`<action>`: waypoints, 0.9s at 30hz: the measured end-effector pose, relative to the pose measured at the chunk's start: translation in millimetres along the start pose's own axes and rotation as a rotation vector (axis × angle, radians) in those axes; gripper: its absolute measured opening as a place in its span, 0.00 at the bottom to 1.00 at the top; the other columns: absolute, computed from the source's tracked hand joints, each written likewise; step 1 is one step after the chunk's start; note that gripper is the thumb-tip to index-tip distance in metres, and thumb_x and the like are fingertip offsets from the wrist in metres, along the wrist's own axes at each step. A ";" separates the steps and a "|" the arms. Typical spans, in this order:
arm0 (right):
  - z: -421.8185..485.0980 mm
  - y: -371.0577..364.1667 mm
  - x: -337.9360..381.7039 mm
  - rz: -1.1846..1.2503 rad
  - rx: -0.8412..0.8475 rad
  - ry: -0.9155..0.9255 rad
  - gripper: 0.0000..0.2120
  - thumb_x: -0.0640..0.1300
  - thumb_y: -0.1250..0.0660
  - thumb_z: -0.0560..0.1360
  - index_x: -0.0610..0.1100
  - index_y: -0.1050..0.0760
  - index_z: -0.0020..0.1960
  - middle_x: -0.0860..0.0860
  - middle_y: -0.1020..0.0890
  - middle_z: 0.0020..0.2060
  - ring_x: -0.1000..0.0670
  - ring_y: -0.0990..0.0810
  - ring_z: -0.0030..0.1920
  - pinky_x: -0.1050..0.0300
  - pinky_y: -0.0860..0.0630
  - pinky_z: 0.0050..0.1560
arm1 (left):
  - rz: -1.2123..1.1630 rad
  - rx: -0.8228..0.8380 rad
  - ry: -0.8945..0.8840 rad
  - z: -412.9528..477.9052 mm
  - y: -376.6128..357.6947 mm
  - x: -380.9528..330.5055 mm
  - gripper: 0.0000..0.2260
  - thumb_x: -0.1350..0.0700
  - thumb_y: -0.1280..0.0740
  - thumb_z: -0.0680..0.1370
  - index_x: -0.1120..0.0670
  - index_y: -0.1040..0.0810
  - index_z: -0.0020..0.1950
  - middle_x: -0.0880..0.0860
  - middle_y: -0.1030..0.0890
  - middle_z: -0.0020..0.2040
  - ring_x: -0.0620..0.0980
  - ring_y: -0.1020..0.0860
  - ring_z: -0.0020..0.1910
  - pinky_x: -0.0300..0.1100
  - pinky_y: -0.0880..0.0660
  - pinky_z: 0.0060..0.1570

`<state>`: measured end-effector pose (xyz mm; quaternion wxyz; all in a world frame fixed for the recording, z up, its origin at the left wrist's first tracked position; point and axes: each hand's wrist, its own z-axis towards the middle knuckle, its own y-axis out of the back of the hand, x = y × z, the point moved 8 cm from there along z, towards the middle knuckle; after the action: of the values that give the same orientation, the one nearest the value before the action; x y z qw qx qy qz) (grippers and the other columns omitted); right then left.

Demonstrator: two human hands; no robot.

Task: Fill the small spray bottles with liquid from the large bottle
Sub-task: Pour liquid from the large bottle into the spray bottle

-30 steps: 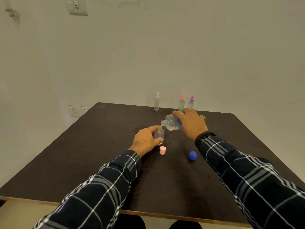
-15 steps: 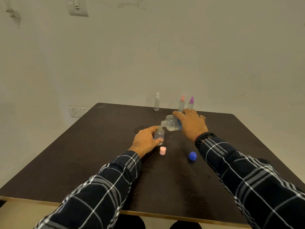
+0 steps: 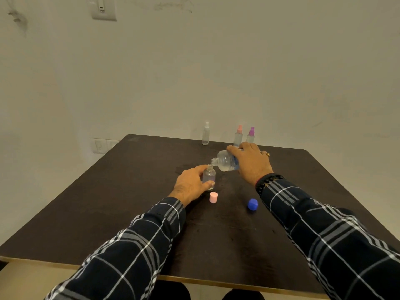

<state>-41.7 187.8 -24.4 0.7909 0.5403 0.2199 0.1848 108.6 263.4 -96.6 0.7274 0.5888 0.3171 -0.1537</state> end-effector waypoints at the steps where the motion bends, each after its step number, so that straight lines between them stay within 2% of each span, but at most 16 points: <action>1: 0.1 -0.6 -0.1 0.001 0.002 0.000 0.30 0.46 0.29 0.77 0.57 0.38 0.74 0.45 0.30 0.66 0.41 0.31 0.68 0.34 0.28 0.65 | -0.001 0.002 0.001 0.2 -0.3 0.0 0.29 0.47 0.29 0.78 0.46 0.35 0.77 0.51 0.24 0.70 0.51 0.26 0.68 0.48 0.29 0.67; 27: -0.7 -0.7 -0.5 0.015 -0.004 0.006 0.30 0.46 0.28 0.77 0.56 0.38 0.74 0.45 0.29 0.65 0.41 0.31 0.68 0.34 0.28 0.65 | -0.012 -0.006 -0.007 0.1 -0.2 0.1 0.28 0.47 0.29 0.77 0.45 0.33 0.76 0.50 0.22 0.68 0.51 0.25 0.66 0.49 0.28 0.66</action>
<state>-42.4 187.8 -25.2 0.7898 0.5399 0.2180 0.1928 108.6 263.3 -96.8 0.7293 0.5843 0.3185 -0.1592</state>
